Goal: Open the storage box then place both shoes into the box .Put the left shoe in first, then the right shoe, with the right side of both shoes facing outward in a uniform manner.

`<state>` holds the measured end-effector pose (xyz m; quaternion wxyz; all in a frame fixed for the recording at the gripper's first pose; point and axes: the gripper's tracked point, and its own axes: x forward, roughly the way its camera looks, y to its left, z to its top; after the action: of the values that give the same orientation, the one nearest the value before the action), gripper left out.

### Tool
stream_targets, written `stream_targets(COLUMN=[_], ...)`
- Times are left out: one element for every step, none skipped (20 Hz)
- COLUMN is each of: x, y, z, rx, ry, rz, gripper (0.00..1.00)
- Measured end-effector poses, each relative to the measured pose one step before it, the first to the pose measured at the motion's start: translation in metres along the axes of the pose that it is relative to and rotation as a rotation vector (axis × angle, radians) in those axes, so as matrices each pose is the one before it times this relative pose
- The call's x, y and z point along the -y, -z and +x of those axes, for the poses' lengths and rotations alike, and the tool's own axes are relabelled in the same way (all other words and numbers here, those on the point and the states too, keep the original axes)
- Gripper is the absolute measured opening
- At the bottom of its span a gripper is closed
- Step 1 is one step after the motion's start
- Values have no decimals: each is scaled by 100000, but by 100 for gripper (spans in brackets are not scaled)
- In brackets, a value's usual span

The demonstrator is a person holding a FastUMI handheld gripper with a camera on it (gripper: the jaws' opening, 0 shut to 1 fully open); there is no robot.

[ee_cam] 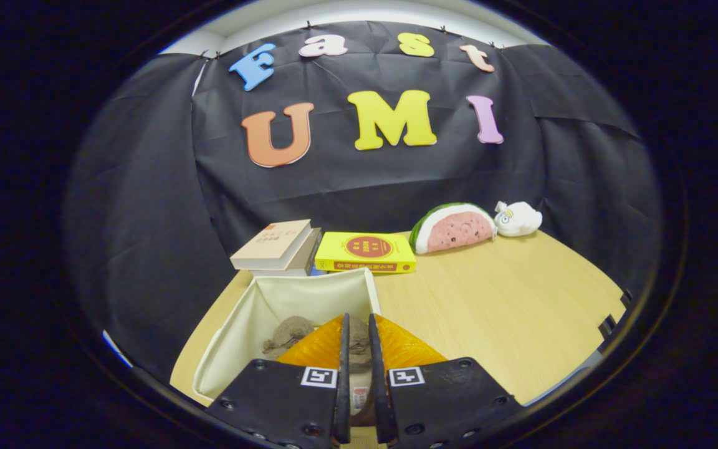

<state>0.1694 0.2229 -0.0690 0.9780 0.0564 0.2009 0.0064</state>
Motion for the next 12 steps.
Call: stream_targets(x=[392, 228, 444, 270, 589, 615, 350, 538, 889, 500, 676, 708], y=[-788, -678, -574, -687, -556, -533, -640, -559, -787, -803, -647, -688], z=[-655, -558, -509, -653, -581, -722, -631, -661, -753, -596, -692, -600], rx=[2968, 2966, 2706, 2303, 2357, 2069, 2487, 2220, 2701, 2682, 2762, 2515], ry=[220, 435, 805, -351, 490, 633, -732, 89, 496, -553, -8, 149], rz=[-625, -892, -741, -532, -414, 20, 17, -122, -1025, -1079, -748, -98], gripper=[17, 19, 20, 22, 23, 24, 24, 29, 29, 31, 33, 38])
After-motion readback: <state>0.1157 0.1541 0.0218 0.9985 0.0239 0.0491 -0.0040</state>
